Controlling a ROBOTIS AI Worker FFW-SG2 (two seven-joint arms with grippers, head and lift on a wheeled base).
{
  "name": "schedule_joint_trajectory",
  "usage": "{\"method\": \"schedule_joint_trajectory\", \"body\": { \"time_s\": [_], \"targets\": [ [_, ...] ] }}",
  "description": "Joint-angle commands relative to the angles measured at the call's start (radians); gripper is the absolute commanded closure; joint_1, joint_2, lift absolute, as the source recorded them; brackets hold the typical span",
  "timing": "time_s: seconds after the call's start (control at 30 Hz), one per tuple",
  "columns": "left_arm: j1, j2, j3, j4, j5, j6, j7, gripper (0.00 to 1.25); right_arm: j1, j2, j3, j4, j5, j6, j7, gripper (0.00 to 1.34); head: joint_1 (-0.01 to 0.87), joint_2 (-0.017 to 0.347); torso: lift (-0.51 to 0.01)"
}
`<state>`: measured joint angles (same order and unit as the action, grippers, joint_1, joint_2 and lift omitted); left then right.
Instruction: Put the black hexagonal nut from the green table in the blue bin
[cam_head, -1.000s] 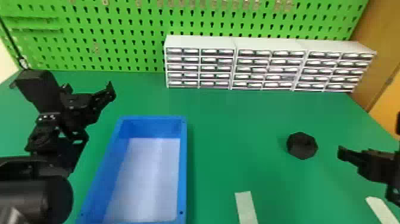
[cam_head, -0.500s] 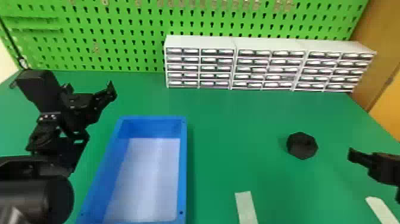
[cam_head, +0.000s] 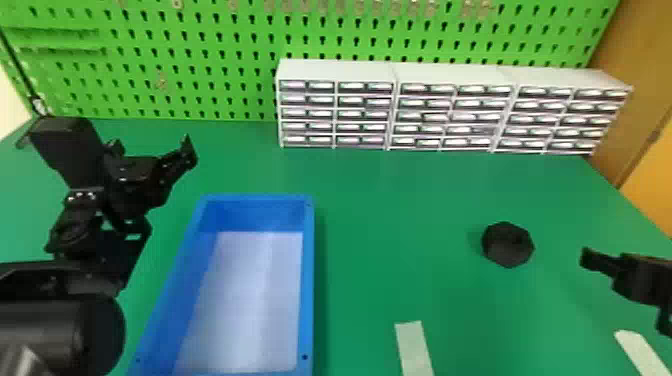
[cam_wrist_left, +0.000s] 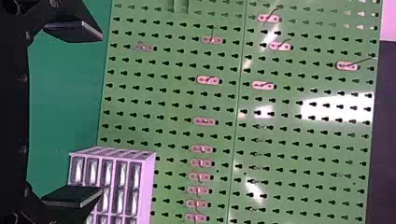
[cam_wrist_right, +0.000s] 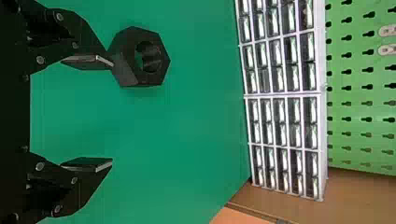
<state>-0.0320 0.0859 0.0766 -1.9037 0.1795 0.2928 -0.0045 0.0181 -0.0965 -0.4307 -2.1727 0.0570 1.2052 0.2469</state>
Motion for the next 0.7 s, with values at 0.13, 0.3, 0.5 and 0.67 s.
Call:
{"method": "schedule_joint_trajectory", "body": {
  "time_s": [0.13,0.3,0.5,0.67],
  "targets": [
    [0.000,0.000,-0.003,0.000,0.000,0.003,0.000,0.13,-0.047,-0.006,0.015,0.083,0.012,-0.030,0.000,0.52,0.692,0.008,-0.097],
    [0.000,0.000,-0.004,0.000,0.000,0.006,0.000,0.13,-0.083,-0.023,0.030,0.143,0.014,-0.050,0.002,0.52,0.692,0.008,-0.097],
    [-0.002,0.002,-0.008,0.000,0.000,0.008,0.000,0.13,-0.135,-0.040,0.050,0.211,0.014,-0.055,0.002,0.52,0.692,0.008,-0.097],
    [0.000,0.002,-0.008,0.002,0.000,0.009,0.000,0.13,-0.175,-0.055,0.084,0.260,0.010,-0.052,0.002,0.52,0.692,0.008,-0.097]
  ]
}}
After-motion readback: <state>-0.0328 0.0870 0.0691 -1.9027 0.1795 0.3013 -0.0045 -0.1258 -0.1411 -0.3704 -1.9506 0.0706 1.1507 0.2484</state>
